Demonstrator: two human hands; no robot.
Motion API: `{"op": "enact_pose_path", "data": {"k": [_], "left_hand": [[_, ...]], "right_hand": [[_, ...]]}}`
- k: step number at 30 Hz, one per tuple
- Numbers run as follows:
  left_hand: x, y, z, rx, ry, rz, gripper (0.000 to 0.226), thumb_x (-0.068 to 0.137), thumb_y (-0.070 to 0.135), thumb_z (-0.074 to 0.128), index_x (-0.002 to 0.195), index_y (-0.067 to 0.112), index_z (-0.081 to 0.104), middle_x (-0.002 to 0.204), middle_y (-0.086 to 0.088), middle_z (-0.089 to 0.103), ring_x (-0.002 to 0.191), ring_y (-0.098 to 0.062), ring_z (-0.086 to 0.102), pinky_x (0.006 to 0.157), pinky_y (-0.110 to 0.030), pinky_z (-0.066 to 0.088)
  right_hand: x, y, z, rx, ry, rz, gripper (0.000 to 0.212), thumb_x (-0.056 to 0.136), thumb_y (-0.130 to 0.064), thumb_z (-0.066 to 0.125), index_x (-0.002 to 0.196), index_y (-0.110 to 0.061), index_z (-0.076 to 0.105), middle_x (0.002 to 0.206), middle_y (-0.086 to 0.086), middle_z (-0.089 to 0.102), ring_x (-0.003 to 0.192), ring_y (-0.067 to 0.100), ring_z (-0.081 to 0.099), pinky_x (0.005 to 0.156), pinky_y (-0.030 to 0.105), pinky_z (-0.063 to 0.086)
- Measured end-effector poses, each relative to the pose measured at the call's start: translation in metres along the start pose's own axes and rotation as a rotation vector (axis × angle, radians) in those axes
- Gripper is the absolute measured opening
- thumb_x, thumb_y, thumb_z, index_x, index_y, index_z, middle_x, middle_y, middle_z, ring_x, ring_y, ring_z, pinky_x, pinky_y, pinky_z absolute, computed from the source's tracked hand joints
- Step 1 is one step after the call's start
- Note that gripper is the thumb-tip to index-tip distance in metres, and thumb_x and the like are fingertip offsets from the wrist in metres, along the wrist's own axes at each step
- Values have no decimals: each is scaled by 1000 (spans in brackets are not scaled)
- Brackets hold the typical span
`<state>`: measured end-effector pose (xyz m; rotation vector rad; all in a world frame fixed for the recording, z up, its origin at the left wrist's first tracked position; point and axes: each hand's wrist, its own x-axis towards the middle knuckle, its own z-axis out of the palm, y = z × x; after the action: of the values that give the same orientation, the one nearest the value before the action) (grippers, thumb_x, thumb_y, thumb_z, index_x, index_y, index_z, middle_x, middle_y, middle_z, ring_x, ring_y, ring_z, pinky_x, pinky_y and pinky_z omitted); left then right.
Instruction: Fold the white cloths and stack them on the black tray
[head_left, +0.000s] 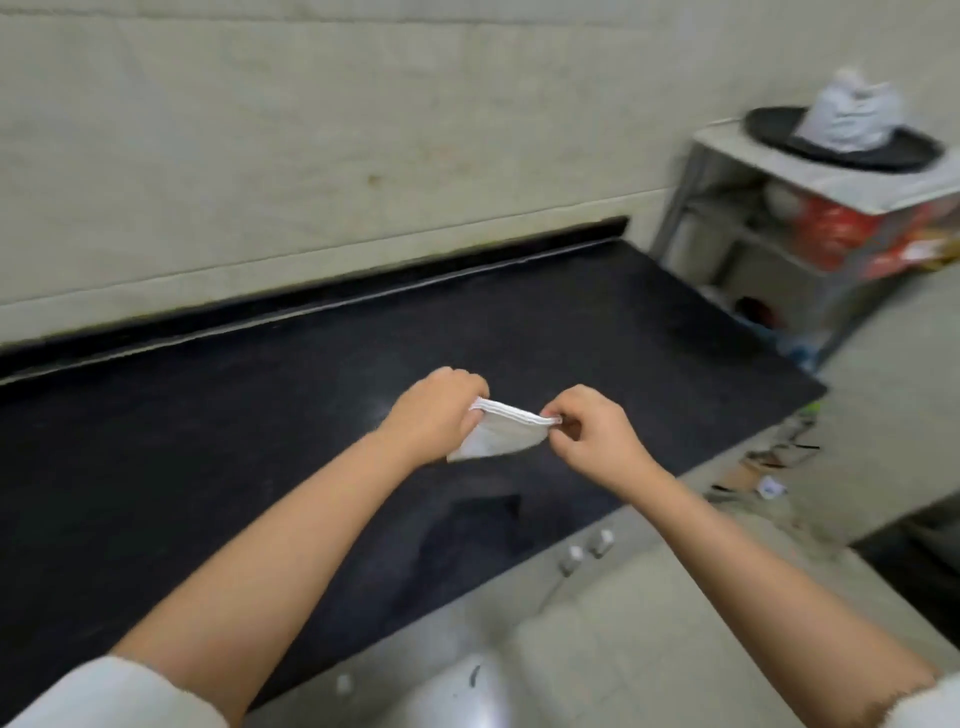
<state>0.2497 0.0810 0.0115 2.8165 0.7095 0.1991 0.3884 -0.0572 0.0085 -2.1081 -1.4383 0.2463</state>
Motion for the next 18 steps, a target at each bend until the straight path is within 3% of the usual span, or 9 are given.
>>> {"op": "enact_pose_path", "data": {"k": [3, 7, 10, 14, 16, 18], "left_hand": [[63, 86, -7, -21, 46, 117, 22, 93, 26, 48, 110, 14, 57, 112, -2, 60, 107, -22, 51, 87, -35, 42], [133, 177, -9, -10, 74, 260, 23, 92, 28, 50, 109, 15, 60, 110, -3, 60, 106, -21, 51, 86, -35, 43], [187, 237, -11, 5, 97, 367, 25, 92, 29, 51, 110, 16, 61, 109, -4, 60, 106, -21, 51, 87, -34, 44], [265, 306, -9, 16, 128, 446, 25, 92, 30, 51, 110, 16, 61, 107, -2, 58, 105, -19, 50, 83, -32, 44], [307, 333, -7, 2, 118, 457, 25, 92, 30, 51, 111, 16, 60, 107, -3, 59, 105, -20, 52, 81, -31, 43], [354, 360, -7, 0, 131, 470, 27, 91, 29, 53, 112, 15, 60, 110, -4, 60, 107, -21, 53, 84, -32, 42]], "right_hand": [[-14, 62, -78, -97, 89, 74, 11, 78, -2, 58, 83, -5, 68, 79, -2, 49, 76, 13, 47, 62, 14, 30], [-20, 129, -165, -242, 228, 164, 14, 83, -10, 56, 88, -6, 68, 89, 7, 54, 90, 23, 54, 76, 32, 41], [-17, 176, -228, -347, 238, 213, 18, 86, -13, 54, 95, -7, 68, 101, 10, 56, 100, 23, 51, 81, 31, 41], [0, 241, -305, -389, 247, 310, 19, 85, -12, 53, 95, -7, 68, 95, 10, 56, 97, 25, 53, 80, 31, 41], [16, 271, -337, -401, 237, 327, 17, 82, -10, 54, 88, -7, 69, 87, 8, 54, 95, 27, 56, 79, 33, 44], [40, 303, -371, -444, 231, 326, 14, 80, -9, 55, 69, -10, 64, 81, 9, 56, 89, 29, 58, 70, 31, 43]]}}
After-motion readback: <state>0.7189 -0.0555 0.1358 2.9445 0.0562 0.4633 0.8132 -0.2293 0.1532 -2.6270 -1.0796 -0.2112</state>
